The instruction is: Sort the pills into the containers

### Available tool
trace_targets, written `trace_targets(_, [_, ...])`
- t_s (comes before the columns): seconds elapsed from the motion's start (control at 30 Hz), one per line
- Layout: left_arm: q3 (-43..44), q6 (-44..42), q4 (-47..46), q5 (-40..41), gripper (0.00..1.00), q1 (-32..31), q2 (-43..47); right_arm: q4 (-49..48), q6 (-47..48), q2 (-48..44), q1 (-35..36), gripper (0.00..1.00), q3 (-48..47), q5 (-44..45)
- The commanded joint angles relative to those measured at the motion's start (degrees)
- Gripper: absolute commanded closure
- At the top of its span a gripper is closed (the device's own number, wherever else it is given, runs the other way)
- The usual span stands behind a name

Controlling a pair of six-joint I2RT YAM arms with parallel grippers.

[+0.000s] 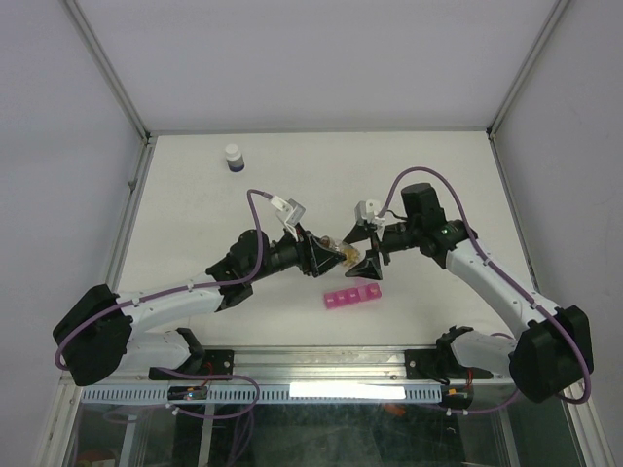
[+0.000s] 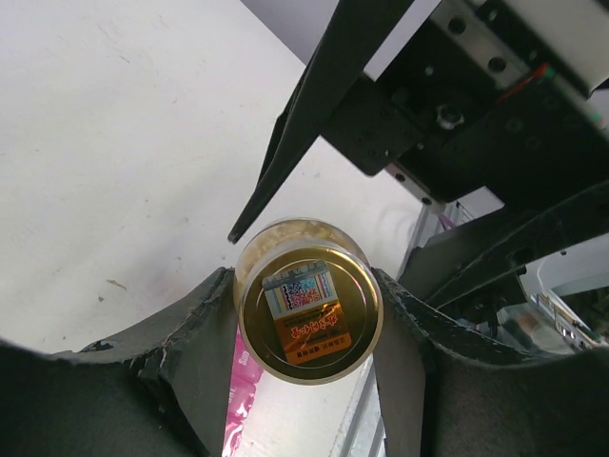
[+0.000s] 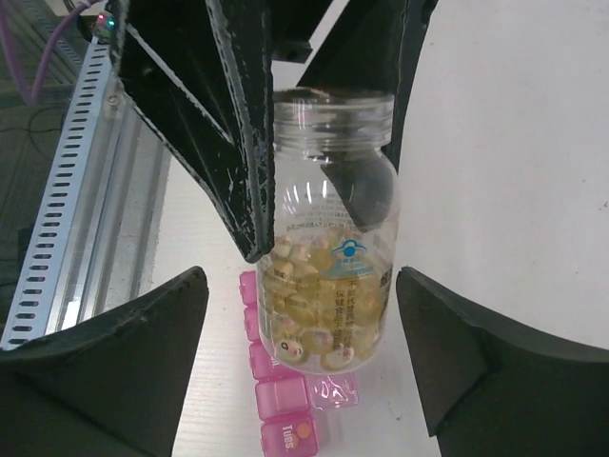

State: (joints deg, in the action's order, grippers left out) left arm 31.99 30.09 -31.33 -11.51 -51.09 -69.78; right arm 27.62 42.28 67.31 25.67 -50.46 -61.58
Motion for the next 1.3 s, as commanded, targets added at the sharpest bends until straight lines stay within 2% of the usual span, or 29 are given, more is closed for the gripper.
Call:
trace_targets(0.0, [3.4,2.8,-4.1,3.3,0.96,-0.7,-0.4,-13.6,-8.7,-1.1,1.5,0.19,2.9,5.7])
trace_targets(0.33, [4.2,4.6,-4.9,2.2,0.94,-0.9,-1.2,-16.3,-10.4,-1.1,3.9,0.39,3.4,5.8])
trace_targets(0.43, [4.2,4.7,-4.8,2.2,0.92,-0.9,-0.8,-14.9,-9.4,-1.0,3.9,0.55,2.7,5.3])
trace_targets(0.53, [3.9,4.8,-5.0,1.9,0.78,-0.9,0.2,-13.4,-8.7,-0.9,3.9,0.76,1.8,5.0])
trace_targets(0.7, [2.8,4.6,-5.5,1.0,0.39,-0.9,2.9,-10.9,-8.8,-0.5,2.9,1.0,0.2,1.2])
trace_targets(0.8, [1.4,2.7,-5.2,0.9,0.17,-0.8,5.4,-8.6,-7.6,-0.3,1.6,1.0,-0.7,-2.2])
trace_targets(0.9, [-0.3,-0.6,-3.6,2.1,0.02,-0.8,9.0,-5.8,-5.2,-0.5,0.4,1.0,-1.2,-4.1])
trace_targets(1.1, [-2.8,-7.5,0.9,4.5,0.01,-0.7,16.1,-1.8,-0.6,-0.4,-0.3,1.0,-1.8,-6.6])
trace_targets(1.27, [-0.8,-7.5,2.9,2.0,0.02,-0.7,15.0,-0.6,0.9,-0.2,-0.3,1.0,-1.8,-7.3])
